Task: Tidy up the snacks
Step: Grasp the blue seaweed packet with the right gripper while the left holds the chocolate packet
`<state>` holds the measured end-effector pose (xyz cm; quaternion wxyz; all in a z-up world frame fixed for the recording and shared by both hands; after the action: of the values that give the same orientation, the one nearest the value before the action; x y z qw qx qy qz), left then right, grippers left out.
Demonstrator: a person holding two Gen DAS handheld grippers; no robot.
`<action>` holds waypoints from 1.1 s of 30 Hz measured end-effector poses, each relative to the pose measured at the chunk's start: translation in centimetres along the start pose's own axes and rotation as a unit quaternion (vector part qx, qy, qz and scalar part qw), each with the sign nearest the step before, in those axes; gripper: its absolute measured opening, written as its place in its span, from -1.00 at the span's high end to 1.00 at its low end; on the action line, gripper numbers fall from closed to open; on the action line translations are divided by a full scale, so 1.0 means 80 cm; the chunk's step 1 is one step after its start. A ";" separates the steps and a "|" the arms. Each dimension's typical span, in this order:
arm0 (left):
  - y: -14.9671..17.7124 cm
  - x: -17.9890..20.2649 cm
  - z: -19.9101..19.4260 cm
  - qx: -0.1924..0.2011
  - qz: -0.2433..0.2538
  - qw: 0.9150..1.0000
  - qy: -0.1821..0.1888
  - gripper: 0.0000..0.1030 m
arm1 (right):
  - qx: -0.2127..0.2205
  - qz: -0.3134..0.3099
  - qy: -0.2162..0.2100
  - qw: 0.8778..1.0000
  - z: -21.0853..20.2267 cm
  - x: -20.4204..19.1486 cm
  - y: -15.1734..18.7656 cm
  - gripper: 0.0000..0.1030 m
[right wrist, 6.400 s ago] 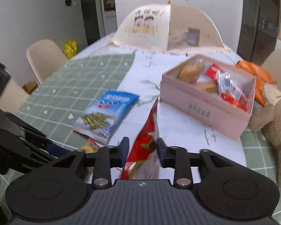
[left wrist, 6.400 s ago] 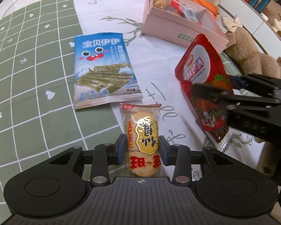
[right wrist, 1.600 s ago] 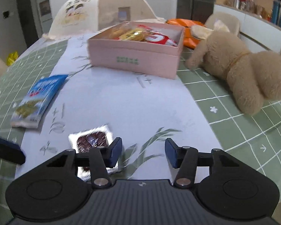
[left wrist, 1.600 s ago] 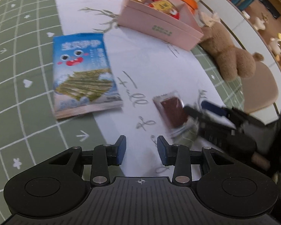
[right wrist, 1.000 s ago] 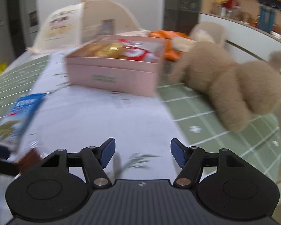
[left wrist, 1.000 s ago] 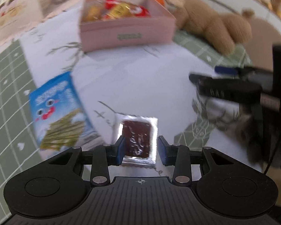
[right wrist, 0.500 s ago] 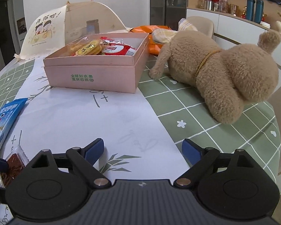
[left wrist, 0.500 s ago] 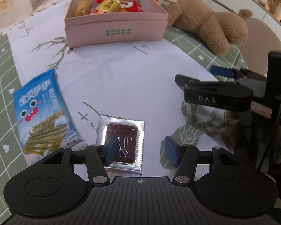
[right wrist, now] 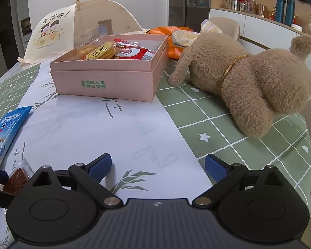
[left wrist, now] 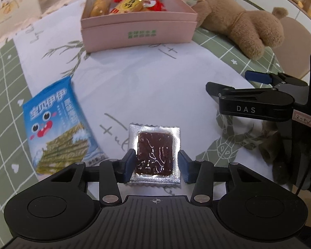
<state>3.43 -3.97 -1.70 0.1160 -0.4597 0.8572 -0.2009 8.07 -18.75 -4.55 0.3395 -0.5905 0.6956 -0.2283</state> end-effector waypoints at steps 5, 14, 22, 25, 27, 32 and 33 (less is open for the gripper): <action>-0.005 0.005 0.005 0.001 0.015 1.000 -0.012 0.03 | 0.000 0.000 0.000 1.000 0.000 0.000 0.000 -0.89; 0.005 0.004 -0.002 0.027 0.001 0.999 -0.017 0.17 | -0.004 -0.004 -0.004 1.000 0.003 -0.002 0.000 -0.95; 0.046 -0.005 -0.038 0.045 -0.046 0.998 -0.007 0.17 | -0.010 -0.010 -0.010 1.000 0.006 -0.001 -0.001 -1.00; 0.069 -0.021 -0.064 0.056 -0.077 0.995 -0.019 0.17 | -0.014 -0.010 -0.008 1.000 0.008 -0.003 -0.004 -1.00; 0.086 -0.039 -0.078 0.058 -0.109 0.992 -0.034 0.17 | -0.028 -0.013 -0.017 0.999 0.011 -0.012 -0.008 -0.99; 0.126 -0.089 -0.098 0.057 -0.196 0.977 -0.068 0.17 | -0.056 -0.035 -0.094 0.993 0.001 -0.093 -0.017 -0.88; 0.132 -0.096 -0.102 0.055 -0.208 0.974 -0.076 0.17 | -0.058 -0.048 -0.107 0.991 -0.002 -0.116 -0.015 -0.88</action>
<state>-3.31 9.65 0.90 0.1619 -0.6346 0.7192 -0.2321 9.43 -9.93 -1.65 0.3655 -0.6633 0.6380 -0.1389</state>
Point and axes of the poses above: each gripper's, at about its wrist camera, not at the fingertips, and z roughly the way its jaws point, x to its right, y to its underside, the point moved 6 cm from there along z, roughly the way its jaws point, and after that the axes turned 14 degrees about z, right-handed, at the moved point
